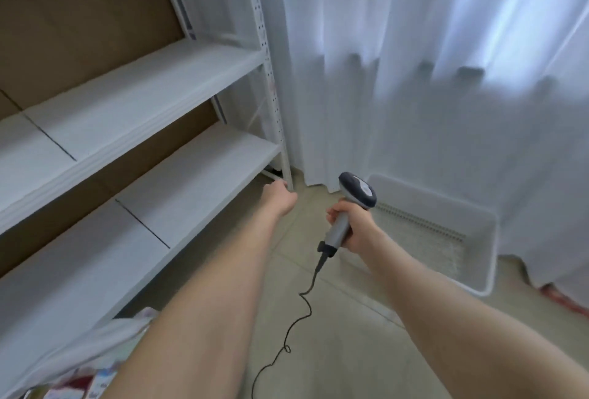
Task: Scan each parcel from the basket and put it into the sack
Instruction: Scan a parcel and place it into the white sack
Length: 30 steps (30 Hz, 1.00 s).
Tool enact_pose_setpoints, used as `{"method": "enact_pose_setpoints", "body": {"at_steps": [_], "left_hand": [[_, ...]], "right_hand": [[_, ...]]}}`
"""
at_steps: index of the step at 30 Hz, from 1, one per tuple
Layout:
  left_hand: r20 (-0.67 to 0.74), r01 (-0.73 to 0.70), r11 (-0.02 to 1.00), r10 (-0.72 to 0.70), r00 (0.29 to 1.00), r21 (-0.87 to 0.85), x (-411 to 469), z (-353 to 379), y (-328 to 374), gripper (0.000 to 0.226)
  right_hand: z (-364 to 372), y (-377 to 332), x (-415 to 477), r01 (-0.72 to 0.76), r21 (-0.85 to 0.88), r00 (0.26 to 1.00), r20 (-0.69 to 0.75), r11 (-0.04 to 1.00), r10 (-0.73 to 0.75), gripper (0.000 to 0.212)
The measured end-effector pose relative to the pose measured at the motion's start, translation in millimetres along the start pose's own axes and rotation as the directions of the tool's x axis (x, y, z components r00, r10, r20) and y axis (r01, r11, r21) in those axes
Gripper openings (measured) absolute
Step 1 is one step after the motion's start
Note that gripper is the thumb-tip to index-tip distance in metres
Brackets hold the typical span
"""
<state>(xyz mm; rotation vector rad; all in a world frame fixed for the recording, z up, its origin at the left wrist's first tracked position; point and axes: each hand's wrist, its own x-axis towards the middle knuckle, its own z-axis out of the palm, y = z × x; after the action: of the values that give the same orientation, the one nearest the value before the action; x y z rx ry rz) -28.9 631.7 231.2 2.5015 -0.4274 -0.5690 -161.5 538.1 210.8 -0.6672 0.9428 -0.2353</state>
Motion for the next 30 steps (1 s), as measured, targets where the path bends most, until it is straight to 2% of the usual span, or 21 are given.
{"method": "enact_pose_setpoints", "body": {"at_steps": [10, 17, 24, 30], "left_hand": [[0.171, -0.114, 0.993, 0.107, 0.98, 0.03, 127, 128, 140, 0.049], [0.329, -0.153, 0.981, 0.106, 0.938, 0.121, 212, 230, 208, 0.05], [0.463, -0.135, 0.978, 0.046, 0.885, 0.161, 279, 348, 243, 0.052], [0.535, -0.075, 0.986, -0.018, 0.845, 0.152, 341, 471, 236, 0.049]], "right_hand": [[-95, -111, 123, -0.011, 0.125, 0.976, -0.216, 0.992, 0.038, 0.014], [-163, -173, 219, -0.037, 0.207, 0.929, -0.354, 0.978, 0.111, 0.013], [-244, -211, 327, -0.123, 0.229, 0.884, -0.417, 0.966, 0.211, 0.008], [-322, -203, 443, -0.249, 0.196, 0.828, -0.465, 0.948, 0.313, 0.008]]}}
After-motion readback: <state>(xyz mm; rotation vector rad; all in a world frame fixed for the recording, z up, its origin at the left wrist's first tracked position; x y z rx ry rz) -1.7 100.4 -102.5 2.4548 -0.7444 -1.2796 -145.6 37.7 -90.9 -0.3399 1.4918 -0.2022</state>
